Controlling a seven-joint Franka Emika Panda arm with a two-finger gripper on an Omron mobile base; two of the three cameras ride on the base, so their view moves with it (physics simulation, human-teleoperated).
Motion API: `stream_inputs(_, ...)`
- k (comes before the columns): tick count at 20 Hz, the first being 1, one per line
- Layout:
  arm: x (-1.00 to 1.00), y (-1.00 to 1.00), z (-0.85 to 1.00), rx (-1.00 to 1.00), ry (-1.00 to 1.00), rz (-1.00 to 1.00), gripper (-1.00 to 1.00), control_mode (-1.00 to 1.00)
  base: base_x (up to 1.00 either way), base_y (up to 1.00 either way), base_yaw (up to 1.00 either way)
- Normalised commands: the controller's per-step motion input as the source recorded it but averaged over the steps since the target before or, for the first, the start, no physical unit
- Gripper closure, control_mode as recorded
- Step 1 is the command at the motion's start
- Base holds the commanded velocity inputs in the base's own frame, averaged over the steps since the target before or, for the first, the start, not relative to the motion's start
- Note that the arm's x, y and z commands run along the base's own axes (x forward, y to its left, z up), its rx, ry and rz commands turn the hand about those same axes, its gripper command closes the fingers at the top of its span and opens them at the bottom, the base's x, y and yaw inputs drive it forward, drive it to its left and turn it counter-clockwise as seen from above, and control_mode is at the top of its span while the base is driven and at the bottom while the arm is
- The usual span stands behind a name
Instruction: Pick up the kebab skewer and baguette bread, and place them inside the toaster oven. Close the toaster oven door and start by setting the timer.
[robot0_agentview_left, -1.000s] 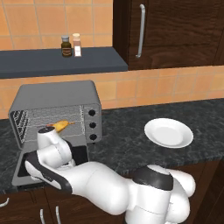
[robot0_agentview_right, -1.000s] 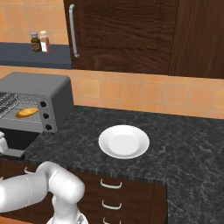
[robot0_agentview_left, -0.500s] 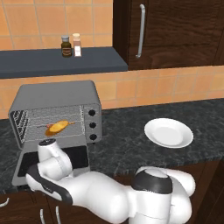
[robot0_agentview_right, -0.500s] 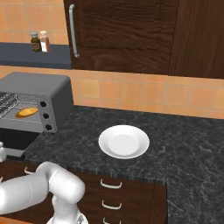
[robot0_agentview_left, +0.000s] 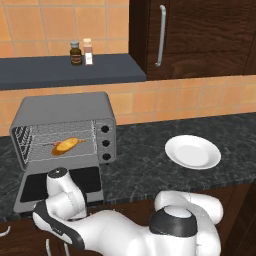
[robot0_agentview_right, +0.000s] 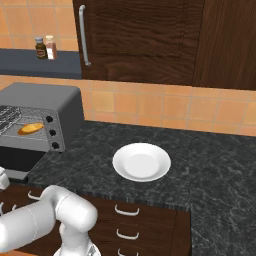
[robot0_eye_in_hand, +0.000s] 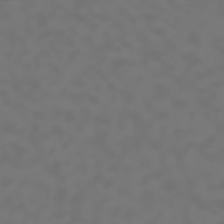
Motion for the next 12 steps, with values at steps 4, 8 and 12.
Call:
stream_inputs(4, 0.54, 0.0, 0.0, 0.0, -0.15, 0.0, -1.0, -1.0, 0.0, 0.0, 0.0)
stream_inputs(8, 0.79, -0.06, 0.2, 0.0, -0.18, 0.01, -1.0, -1.0, 0.0, 0.0, 0.0)
stream_inputs(12, 0.96, -0.06, 0.38, 0.02, -0.24, 0.01, -1.0, -1.0, 0.0, 0.0, 0.0)
